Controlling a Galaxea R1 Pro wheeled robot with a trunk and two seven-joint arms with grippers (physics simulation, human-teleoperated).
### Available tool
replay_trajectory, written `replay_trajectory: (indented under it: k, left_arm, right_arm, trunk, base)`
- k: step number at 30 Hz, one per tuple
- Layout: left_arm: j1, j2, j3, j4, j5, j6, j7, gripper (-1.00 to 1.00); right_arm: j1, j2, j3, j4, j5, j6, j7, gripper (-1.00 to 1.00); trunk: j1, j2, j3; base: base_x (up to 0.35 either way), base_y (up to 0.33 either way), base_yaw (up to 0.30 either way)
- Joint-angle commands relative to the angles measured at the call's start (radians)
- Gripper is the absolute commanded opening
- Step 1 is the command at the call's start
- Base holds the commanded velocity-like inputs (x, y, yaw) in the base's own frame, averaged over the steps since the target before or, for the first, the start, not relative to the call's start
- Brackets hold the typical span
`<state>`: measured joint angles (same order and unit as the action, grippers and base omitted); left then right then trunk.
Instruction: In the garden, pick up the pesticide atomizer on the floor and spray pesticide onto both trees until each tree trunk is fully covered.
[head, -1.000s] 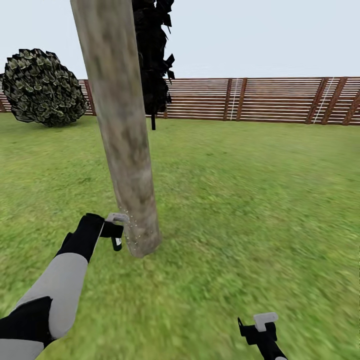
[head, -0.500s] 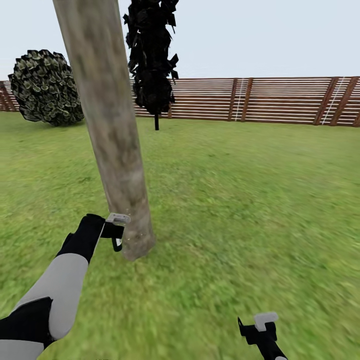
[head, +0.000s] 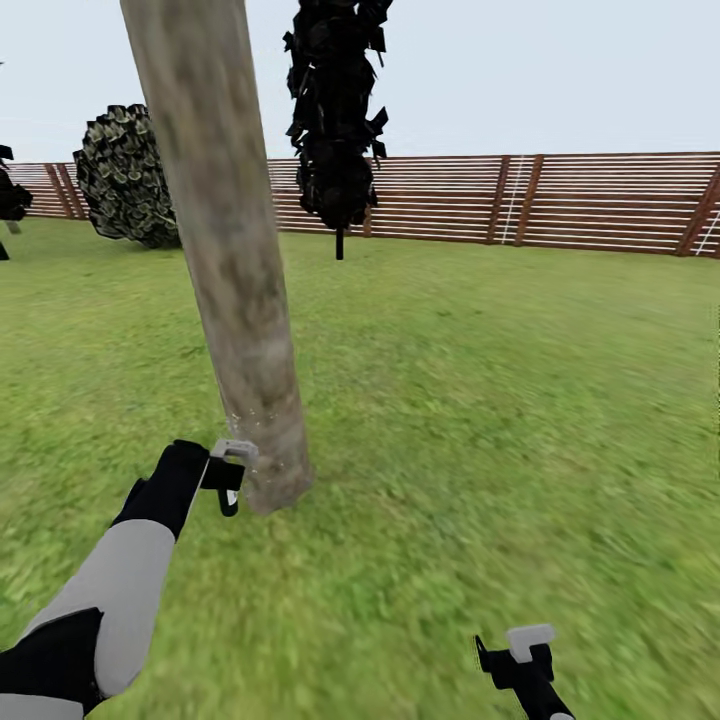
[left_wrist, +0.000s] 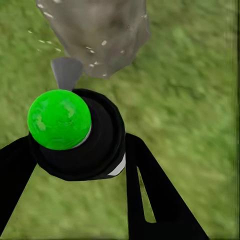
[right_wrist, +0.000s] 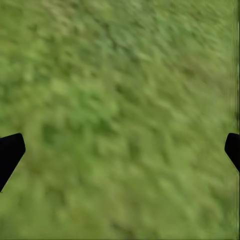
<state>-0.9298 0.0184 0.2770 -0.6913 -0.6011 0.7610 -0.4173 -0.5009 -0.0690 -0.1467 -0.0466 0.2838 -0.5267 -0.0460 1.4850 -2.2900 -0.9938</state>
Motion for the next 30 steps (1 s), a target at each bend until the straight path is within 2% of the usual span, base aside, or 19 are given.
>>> replay_trajectory:
  k: [1,4,7,15,21,27,30]
  left_arm:
    - [0.004,0.0,0.0,-0.001,0.001,0.0,0.001,-1.0]
    - [0.006,0.0,0.001,-0.001,0.0,0.0,0.006,-1.0]
    - [0.006,0.0,0.001,0.004,0.008,0.0,0.044,-1.0]
    - [0.008,0.005,0.013,0.008,0.008,0.0,0.052,-1.0]
    - [0.009,0.019,0.02,0.011,0.006,0.0,0.052,-1.0]
    - [0.033,0.018,0.021,0.009,0.009,-0.002,0.055,-1.0]
    - [0.034,0.018,0.021,0.01,0.009,-0.002,0.08,-1.0]
  right_arm:
    - [0.0,0.0,0.0,-0.001,0.0,0.0,0.0,1.0]
    - [0.0,0.0,-0.001,-0.001,0.0,0.0,0.0,1.0]
    - [0.0,0.0,0.0,-0.001,0.0,0.0,0.0,1.0]
    - [0.0,0.0,-0.001,-0.001,0.0,0.0,0.0,1.0]
    - [0.0,0.0,0.0,0.0,0.0,0.0,0.0,1.0]
    - [0.0,0.0,-0.001,0.001,0.0,0.0,0.0,1.0]
    - [0.001,0.0,0.0,0.001,0.0,0.0,0.0,1.0]
  trunk:
    - [0.0,0.0,0.0]
    - [0.0,0.0,0.0]
    - [0.0,0.0,0.0]
    - [0.0,0.0,0.0]
    - [0.0,0.0,0.0]
    - [0.0,0.0,0.0]
    - [0.0,0.0,0.0]
  base:
    - [0.0,-0.273,0.001]
    - [0.0,-0.273,0.001]
    - [0.005,-0.273,0.0]
    - [0.072,-0.273,0.03]
    - [0.098,-0.273,0.258]
    - [0.106,-0.273,0.276]
    - [0.11,-0.273,0.252]
